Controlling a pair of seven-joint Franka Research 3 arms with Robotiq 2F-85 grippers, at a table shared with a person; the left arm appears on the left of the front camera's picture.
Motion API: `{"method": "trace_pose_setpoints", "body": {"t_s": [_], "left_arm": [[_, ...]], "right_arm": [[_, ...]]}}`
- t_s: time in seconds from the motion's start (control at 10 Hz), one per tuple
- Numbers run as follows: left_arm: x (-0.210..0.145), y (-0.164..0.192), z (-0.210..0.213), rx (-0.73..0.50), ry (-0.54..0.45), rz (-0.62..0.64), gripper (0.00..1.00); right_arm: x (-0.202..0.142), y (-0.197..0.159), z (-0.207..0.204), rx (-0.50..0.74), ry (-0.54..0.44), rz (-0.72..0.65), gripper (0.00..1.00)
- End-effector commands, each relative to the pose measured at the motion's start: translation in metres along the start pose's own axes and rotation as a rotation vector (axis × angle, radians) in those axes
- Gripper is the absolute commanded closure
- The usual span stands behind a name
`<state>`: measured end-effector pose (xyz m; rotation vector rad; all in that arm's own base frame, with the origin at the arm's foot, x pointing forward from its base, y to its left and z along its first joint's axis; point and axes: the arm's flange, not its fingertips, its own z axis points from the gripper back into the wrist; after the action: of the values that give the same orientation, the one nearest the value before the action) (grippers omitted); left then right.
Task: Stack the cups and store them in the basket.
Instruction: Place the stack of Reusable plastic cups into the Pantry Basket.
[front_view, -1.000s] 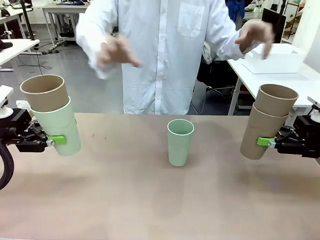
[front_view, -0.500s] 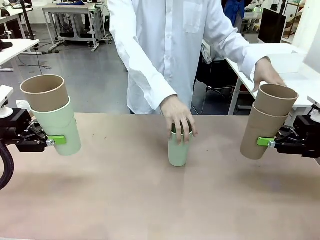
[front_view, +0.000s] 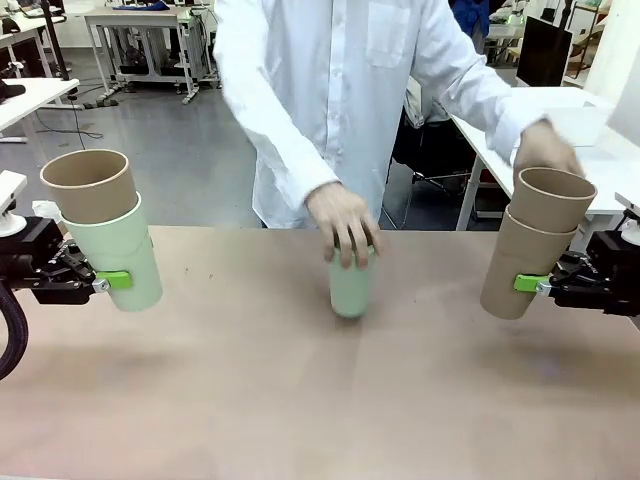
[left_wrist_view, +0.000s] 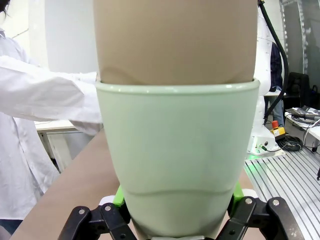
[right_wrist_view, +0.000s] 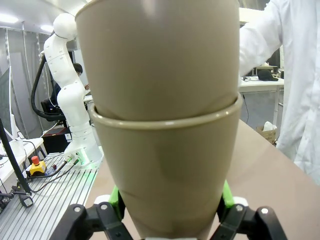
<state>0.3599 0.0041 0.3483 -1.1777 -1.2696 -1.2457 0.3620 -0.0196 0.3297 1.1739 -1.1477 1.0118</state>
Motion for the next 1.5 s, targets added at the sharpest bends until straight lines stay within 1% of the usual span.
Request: {"method": "trace_pose_setpoints", "body": {"t_s": [0.0,1.4], "left_arm": [[0.0027,-0.0005,-0.0002,-0.002,-0.003,-0.004,0.15],[0.0027,-0.0005,-0.0002,-0.002,-0.003,-0.004,0.15]], "right_arm": [[0.0035,-0.0024,-0.0039,-0.016,-0.012,0.009,0.14],[0.0035,-0.0024,-0.0039,-0.016,-0.012,0.009,0.14]]}}
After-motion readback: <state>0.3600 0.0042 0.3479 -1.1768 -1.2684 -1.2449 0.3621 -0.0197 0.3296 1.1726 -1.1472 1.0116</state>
